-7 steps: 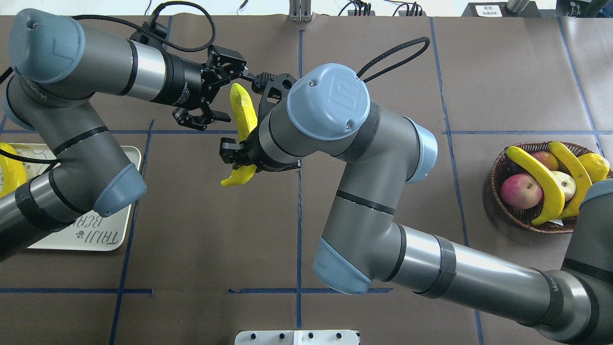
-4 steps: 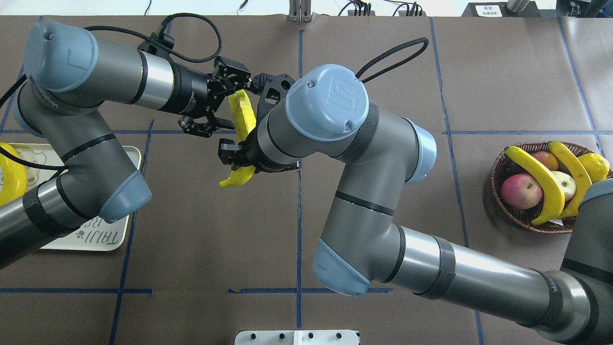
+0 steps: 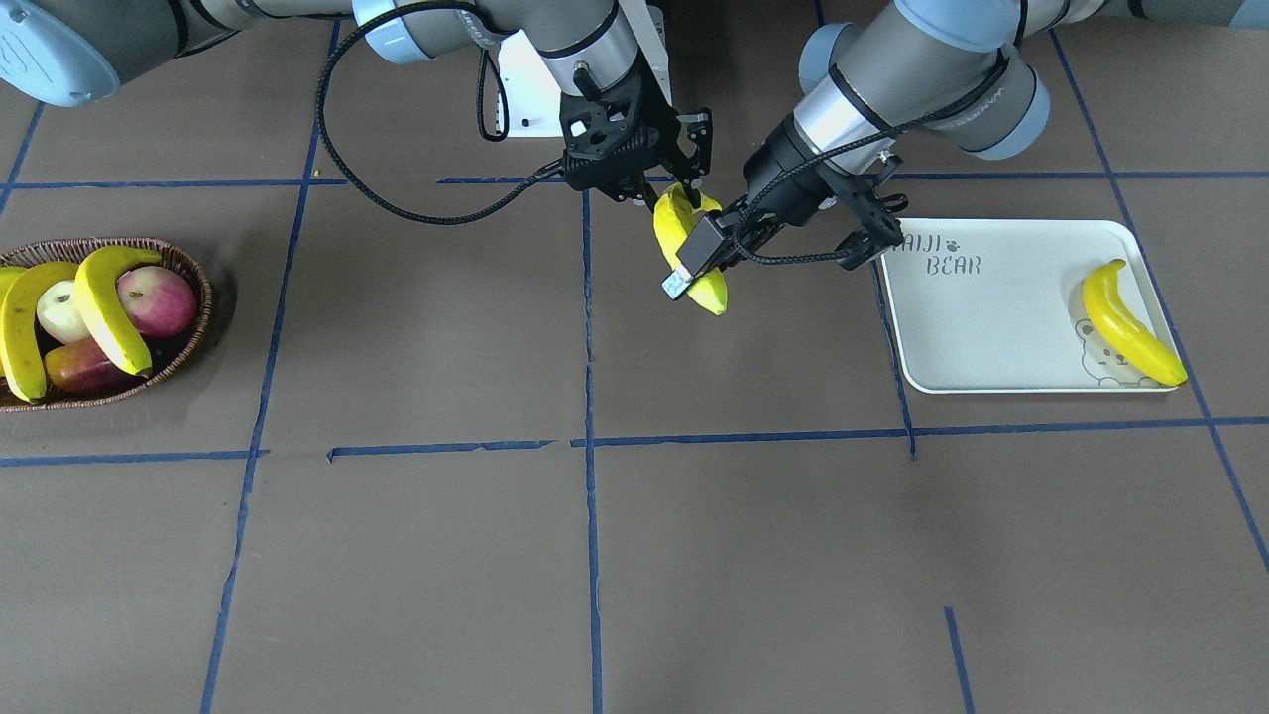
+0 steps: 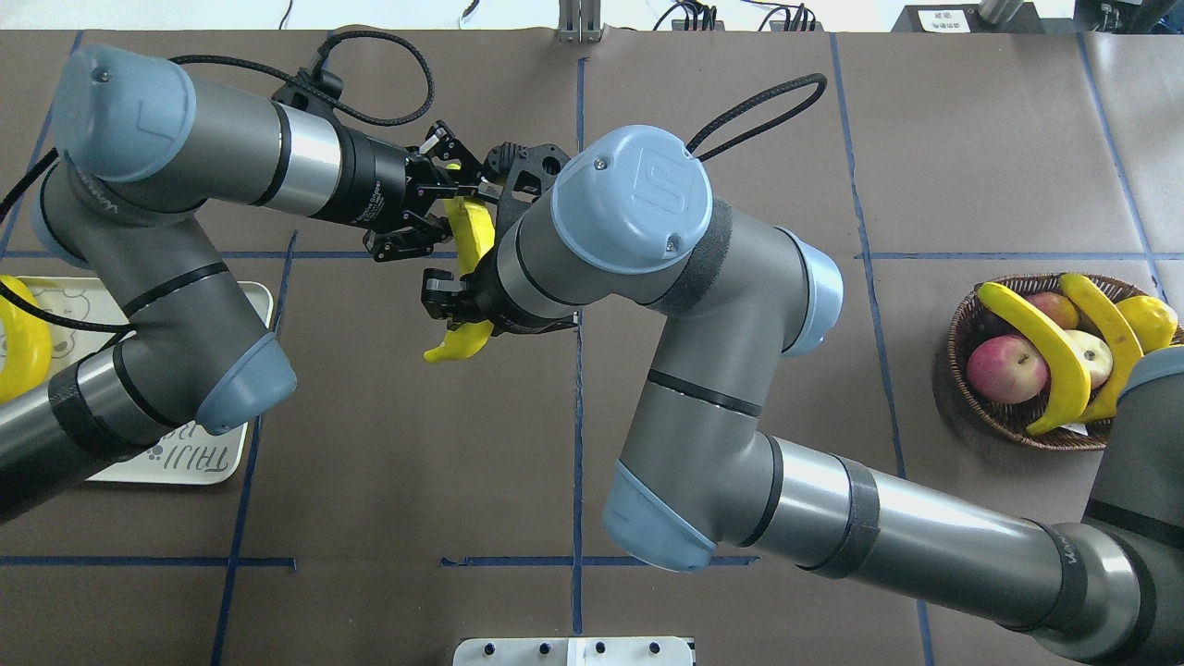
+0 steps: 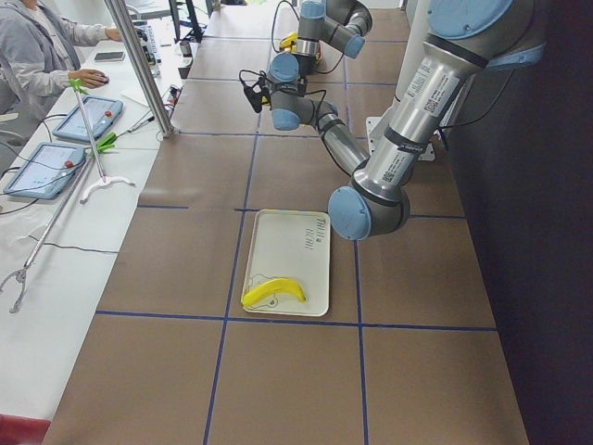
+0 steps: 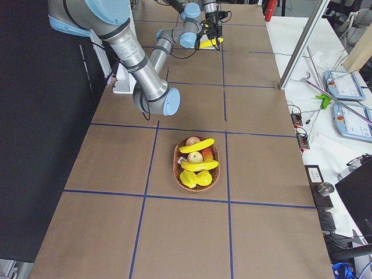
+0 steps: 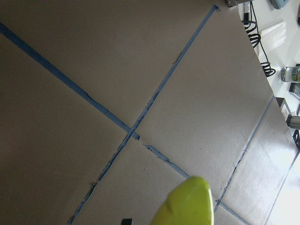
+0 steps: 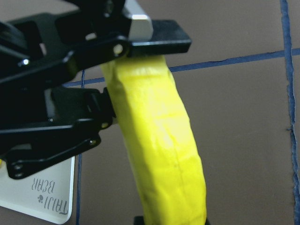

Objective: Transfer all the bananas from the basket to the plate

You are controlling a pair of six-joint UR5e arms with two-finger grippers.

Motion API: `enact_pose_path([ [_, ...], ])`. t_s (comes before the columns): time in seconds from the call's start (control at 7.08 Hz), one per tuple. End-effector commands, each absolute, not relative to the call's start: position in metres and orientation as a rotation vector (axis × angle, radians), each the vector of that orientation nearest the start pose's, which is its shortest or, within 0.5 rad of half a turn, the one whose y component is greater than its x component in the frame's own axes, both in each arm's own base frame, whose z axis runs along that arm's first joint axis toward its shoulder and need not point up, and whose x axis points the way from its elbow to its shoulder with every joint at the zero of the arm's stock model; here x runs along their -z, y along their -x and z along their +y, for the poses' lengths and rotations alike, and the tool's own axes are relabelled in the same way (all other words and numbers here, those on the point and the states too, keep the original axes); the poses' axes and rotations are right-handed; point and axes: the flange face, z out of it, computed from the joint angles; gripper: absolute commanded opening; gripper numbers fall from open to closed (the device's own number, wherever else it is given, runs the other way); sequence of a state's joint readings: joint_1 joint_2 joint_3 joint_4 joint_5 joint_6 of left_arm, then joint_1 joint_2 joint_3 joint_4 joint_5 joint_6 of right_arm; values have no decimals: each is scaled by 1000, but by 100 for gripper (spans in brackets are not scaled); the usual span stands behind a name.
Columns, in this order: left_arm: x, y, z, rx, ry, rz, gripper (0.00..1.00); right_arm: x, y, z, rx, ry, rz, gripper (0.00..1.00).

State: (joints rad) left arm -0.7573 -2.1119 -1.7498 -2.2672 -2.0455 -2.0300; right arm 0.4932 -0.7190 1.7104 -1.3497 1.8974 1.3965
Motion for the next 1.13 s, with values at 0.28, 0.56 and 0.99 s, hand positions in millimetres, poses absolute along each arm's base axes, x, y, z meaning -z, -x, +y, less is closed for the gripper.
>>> enact_pose_path([
  [0.28,-187,-387,-482,652,185,1454,0,-55,529,-401,-77,-127,-1229,100],
  [0.56,-210,-379,-483,675,186,1423,0,-55,513,-410,-79,-128,-1239,100],
  [0.99,-274,-332,-507,757,123,1342,0,-99,434,-436,-51,-82,-1248,100],
])
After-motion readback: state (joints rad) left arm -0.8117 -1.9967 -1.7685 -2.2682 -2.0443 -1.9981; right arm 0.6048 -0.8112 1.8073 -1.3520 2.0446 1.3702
